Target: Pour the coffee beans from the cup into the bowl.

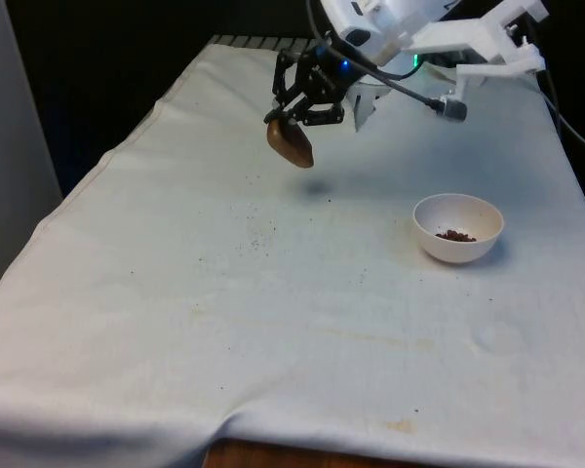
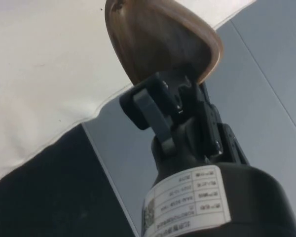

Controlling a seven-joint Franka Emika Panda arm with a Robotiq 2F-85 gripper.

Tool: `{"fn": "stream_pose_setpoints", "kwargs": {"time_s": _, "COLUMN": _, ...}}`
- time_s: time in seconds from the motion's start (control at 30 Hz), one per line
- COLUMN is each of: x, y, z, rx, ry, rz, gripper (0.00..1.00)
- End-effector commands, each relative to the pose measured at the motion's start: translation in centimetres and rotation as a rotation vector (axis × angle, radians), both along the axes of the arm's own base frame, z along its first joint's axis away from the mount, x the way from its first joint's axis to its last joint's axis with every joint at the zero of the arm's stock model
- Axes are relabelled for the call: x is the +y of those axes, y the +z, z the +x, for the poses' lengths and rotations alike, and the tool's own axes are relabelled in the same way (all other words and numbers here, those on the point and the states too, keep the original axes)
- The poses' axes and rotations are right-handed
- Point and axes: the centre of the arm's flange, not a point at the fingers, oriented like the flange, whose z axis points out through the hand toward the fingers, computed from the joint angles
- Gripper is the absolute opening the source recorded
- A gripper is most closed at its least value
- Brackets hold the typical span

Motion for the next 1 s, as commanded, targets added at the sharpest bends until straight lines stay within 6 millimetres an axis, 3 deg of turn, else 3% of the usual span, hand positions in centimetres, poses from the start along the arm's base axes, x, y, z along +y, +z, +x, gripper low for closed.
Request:
{"fn": "stream_pose_setpoints", "kwargs": {"time_s": 0.0, "x": -0.3, "y": -0.2, "z": -0.1, "rx": 0.004, "ry": 0.003, "rz": 0.027, "gripper": 0.0}}
{"fn": "stream_pose_setpoints", "kwargs": {"time_s": 0.97, "x": -4.8, "y": -1.4, "z": -0.7, "rx": -0.008, "ry": -0.016, "rz": 0.188, "gripper": 0.0}}
